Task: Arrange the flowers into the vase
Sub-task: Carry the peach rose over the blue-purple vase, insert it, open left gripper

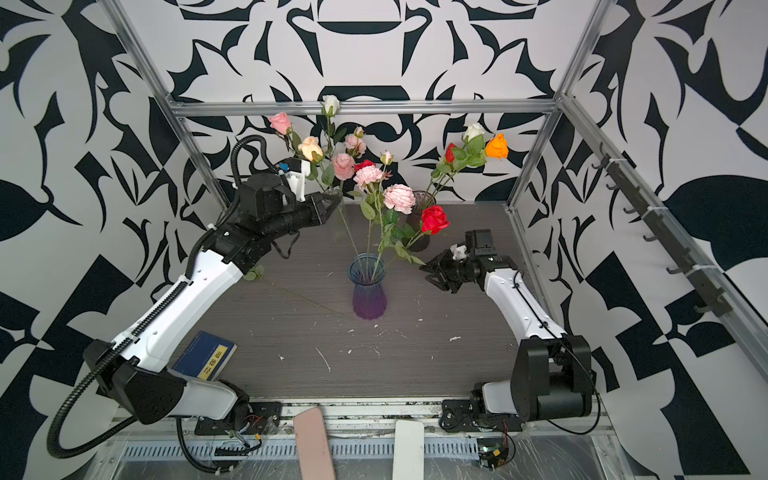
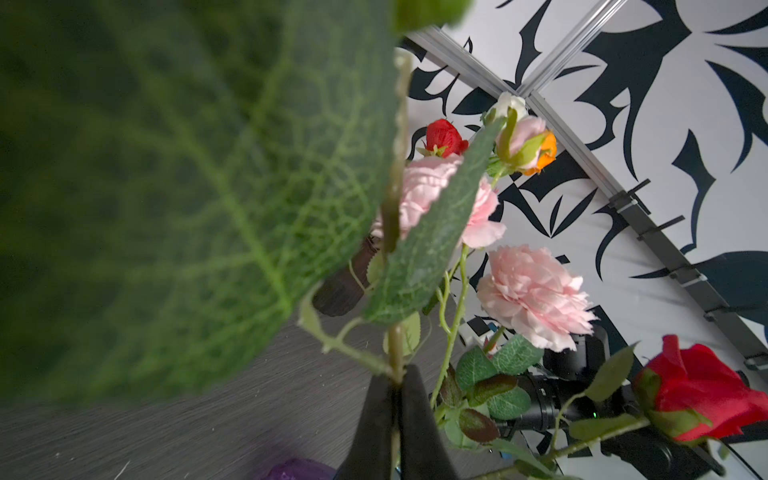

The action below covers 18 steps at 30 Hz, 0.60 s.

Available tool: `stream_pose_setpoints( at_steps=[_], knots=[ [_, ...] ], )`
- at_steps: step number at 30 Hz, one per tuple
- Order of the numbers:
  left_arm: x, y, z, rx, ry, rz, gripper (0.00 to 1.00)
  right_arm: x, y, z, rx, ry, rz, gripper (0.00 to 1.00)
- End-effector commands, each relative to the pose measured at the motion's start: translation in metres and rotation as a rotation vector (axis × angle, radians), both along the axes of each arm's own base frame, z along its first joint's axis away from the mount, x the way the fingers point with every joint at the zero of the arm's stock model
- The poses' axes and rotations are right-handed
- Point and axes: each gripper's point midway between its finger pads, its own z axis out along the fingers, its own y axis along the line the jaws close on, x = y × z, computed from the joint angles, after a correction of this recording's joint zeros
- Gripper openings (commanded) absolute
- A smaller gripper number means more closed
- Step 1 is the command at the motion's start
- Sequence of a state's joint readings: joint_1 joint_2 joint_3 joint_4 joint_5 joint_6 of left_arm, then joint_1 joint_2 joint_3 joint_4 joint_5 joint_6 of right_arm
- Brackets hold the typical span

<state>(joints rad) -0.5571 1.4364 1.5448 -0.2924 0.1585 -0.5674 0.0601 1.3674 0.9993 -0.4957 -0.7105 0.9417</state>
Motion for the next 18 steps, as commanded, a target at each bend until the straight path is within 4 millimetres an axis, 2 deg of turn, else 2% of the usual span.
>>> stream_pose_setpoints(
  at_steps=[1,3,6,10,15,18],
  knots=[
    [-0.008,-0.011,0.004,0.032,-0.029,-0.011,0.0,0.001,-0.001,0.013,0.005,-0.044,-0.006,0.39],
    [-0.015,-0.016,0.002,0.055,-0.047,-0.013,0.08,0.0,-0.001,0.013,0.005,-0.044,-0.004,0.39],
    [-0.026,-0.017,-0.002,0.094,-0.074,-0.001,0.3,0.001,-0.001,0.013,0.005,-0.043,-0.004,0.39],
    [-0.031,-0.003,-0.01,0.137,-0.088,0.048,0.46,0.001,-0.001,0.012,0.006,-0.04,-0.003,0.39],
    [-0.035,0.019,-0.024,0.204,-0.079,0.113,0.49,0.002,0.0,0.011,0.007,-0.039,-0.001,0.39],
    [-0.031,0.038,-0.046,0.275,-0.037,0.201,0.51,0.003,0.0,0.011,0.008,-0.037,0.001,0.39]
  ],
)
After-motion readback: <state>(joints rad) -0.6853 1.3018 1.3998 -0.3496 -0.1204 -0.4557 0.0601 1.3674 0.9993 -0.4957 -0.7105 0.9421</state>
